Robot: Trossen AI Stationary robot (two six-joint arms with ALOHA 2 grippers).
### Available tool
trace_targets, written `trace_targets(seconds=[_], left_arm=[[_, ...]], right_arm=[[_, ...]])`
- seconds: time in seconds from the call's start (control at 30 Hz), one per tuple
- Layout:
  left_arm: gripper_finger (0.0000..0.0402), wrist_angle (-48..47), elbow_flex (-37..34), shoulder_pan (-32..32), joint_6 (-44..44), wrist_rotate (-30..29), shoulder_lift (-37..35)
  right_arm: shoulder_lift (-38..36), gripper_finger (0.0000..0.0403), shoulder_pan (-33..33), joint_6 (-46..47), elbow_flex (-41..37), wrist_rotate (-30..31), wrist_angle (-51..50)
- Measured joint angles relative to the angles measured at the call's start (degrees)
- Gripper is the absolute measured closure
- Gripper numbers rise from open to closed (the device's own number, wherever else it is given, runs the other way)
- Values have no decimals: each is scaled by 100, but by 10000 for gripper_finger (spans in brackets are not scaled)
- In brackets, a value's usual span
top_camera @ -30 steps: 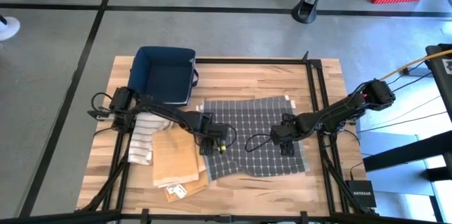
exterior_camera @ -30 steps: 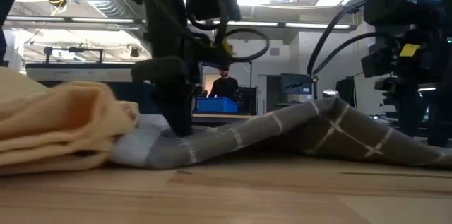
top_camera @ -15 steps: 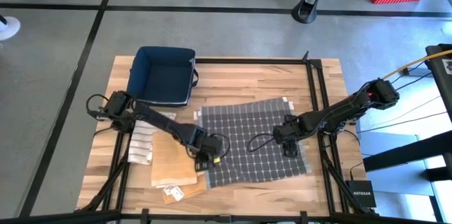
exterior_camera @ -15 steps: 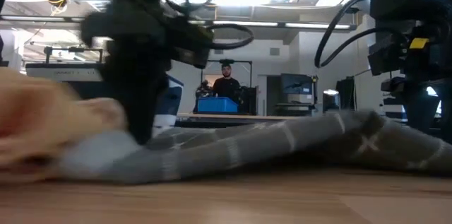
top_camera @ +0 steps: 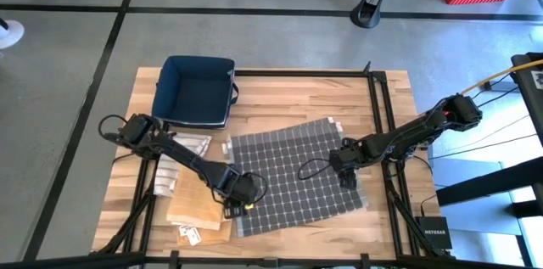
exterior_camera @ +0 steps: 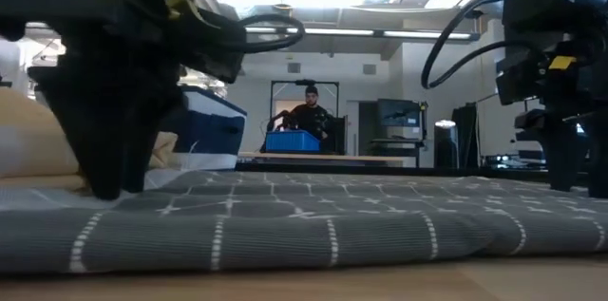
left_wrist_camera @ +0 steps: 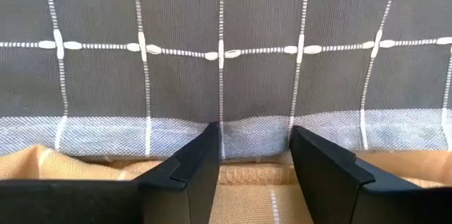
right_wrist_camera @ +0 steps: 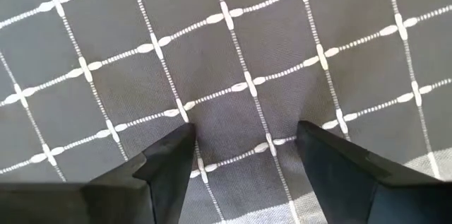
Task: Fold towel
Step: Fold the gray pattern towel
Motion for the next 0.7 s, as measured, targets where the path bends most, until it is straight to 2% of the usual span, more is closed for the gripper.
trace_targets(seconds=[0.1,0.23,0.5,0.7], left_arm=[[235,-1,-1,-83,-62,-45,-5],[235,-104,206,-105,34,-118,-152],[235,210,315,130,316,-1136,-605],[218,652,154,494,112,-1041,-468]], right_arm=[[-5,150,0,290,22,-26,-43],[-53,150,0,225,275,-417,-474],[-283,150,2,-669,557,-622,-439],[-301,150,2,-1069,319,-544,-217]])
